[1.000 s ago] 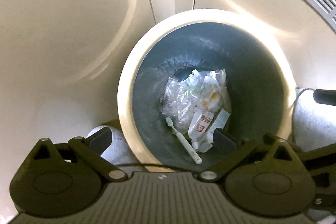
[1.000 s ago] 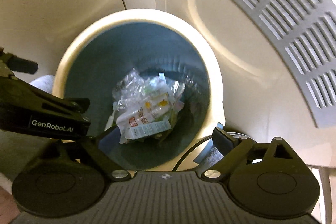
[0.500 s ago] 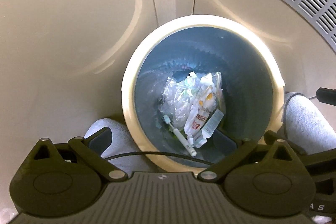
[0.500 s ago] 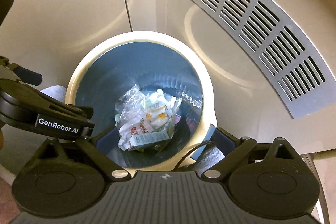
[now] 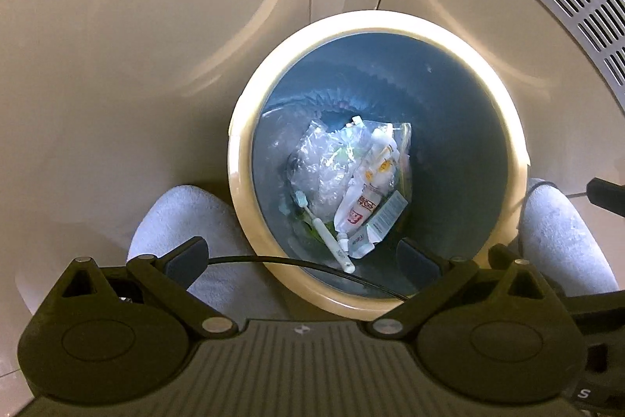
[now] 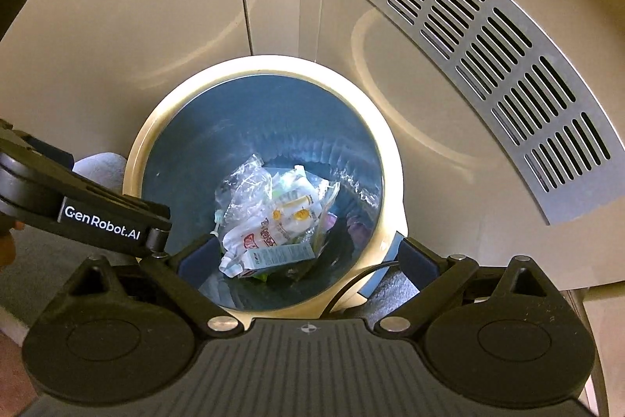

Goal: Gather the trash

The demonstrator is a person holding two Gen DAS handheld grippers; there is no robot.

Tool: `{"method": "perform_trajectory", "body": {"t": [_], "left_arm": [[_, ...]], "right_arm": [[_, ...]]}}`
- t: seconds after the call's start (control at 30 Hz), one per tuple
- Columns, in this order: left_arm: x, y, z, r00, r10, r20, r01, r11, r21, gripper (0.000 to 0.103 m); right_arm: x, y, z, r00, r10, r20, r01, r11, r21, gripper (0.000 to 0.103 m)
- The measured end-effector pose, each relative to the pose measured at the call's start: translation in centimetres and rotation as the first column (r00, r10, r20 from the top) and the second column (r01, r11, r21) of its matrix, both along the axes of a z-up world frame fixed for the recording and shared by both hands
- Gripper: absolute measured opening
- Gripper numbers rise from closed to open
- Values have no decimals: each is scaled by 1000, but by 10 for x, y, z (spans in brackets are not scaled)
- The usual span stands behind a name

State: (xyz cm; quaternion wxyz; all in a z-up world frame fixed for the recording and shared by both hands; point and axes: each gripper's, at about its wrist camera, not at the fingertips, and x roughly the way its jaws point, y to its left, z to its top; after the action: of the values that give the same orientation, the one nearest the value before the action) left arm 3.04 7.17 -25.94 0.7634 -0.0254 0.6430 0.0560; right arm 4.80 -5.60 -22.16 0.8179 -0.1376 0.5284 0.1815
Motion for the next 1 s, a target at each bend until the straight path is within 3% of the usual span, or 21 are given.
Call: {"method": "perform_trajectory", "body": {"t": [0.17, 1.0], "left_arm": [[1, -5, 2, 999, -14, 32, 12, 999, 45, 103], [2, -5, 3, 999, -34, 31, 32, 996, 83, 103]], "right_arm": [[2, 3, -3, 1000, 9, -3, -9, 1000, -13, 98], [1, 1, -1, 1000, -13, 3, 13, 1000, -10, 99]]}}
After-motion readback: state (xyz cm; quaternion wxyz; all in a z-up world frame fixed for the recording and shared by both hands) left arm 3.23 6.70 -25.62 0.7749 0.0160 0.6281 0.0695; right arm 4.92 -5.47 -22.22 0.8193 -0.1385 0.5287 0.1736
